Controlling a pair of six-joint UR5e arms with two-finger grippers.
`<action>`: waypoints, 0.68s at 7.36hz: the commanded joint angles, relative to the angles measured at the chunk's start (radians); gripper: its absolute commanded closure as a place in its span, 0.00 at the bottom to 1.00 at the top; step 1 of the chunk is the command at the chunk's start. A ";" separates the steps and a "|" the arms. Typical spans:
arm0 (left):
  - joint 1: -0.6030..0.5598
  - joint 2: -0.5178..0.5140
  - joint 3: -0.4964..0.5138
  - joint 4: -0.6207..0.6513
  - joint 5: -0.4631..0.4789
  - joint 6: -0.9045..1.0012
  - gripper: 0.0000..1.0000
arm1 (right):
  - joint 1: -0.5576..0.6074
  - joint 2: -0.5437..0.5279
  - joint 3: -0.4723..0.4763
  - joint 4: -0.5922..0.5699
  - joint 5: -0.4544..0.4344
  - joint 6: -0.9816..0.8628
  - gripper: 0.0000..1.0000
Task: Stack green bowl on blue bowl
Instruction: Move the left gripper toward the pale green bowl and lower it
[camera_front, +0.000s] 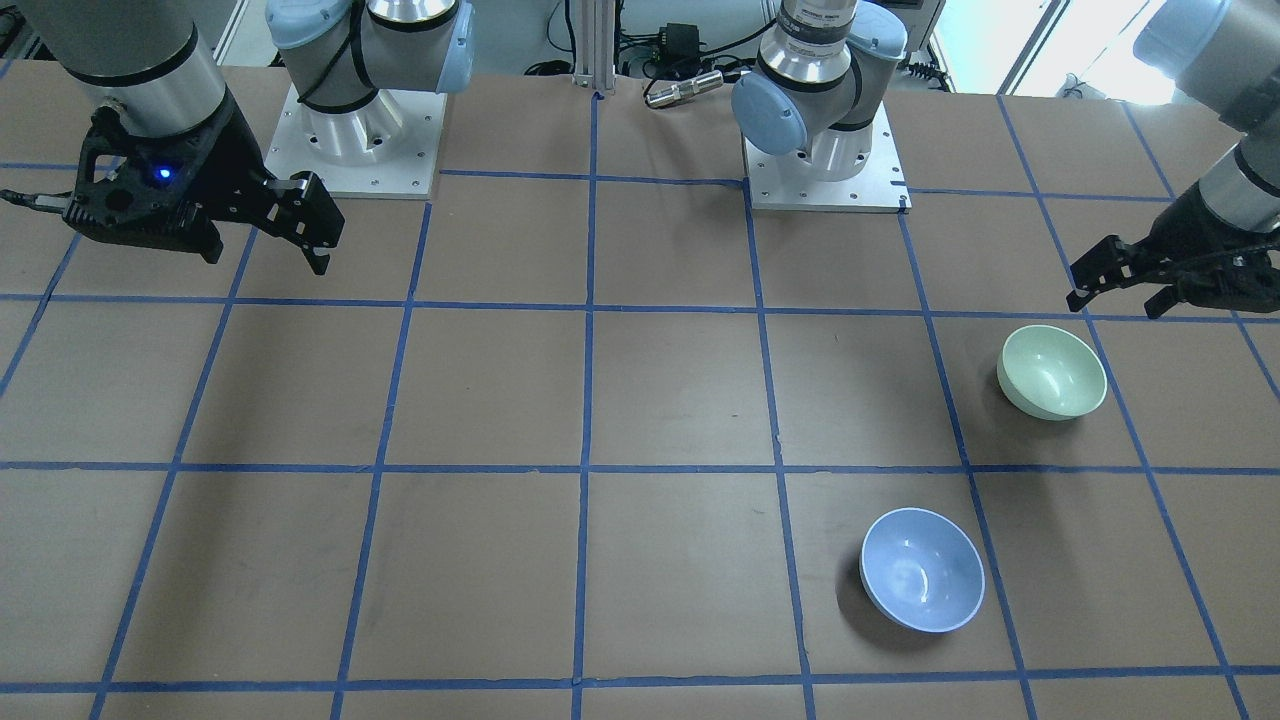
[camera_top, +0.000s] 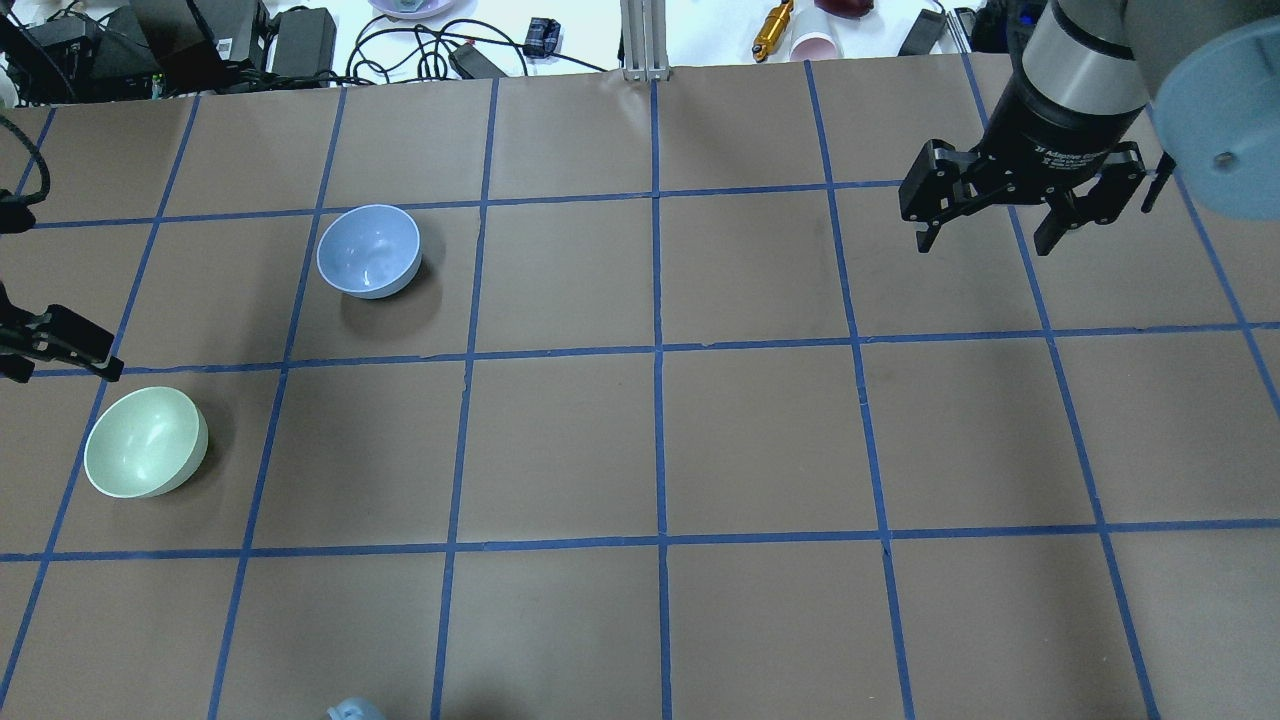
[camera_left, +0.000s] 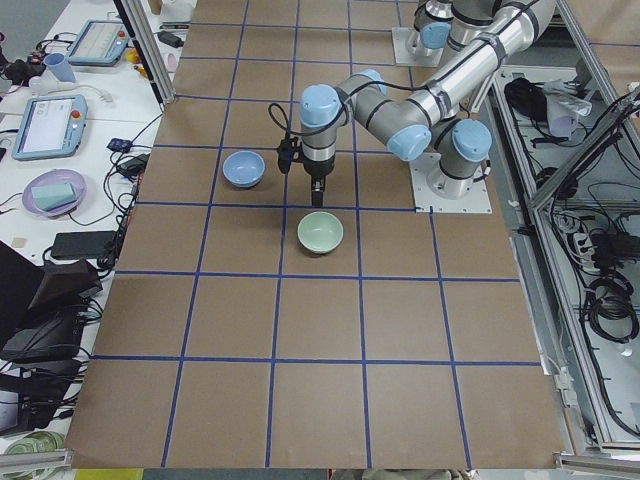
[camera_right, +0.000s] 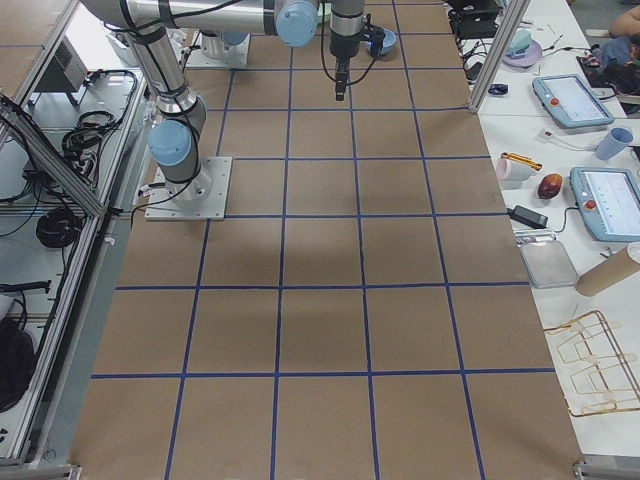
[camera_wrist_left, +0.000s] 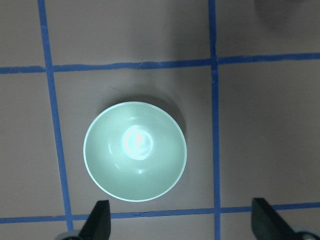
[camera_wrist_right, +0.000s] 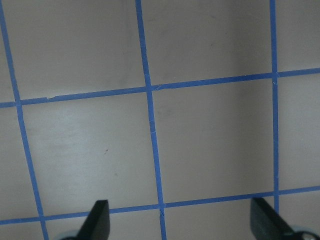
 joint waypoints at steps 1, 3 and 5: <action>0.074 -0.068 -0.019 0.084 -0.024 0.074 0.00 | 0.000 0.000 0.000 0.000 0.000 0.000 0.00; 0.079 -0.126 -0.068 0.234 -0.023 0.100 0.00 | 0.000 0.000 0.000 0.000 0.000 0.000 0.00; 0.127 -0.177 -0.120 0.316 -0.030 0.109 0.00 | 0.000 0.000 0.000 0.000 0.000 0.000 0.00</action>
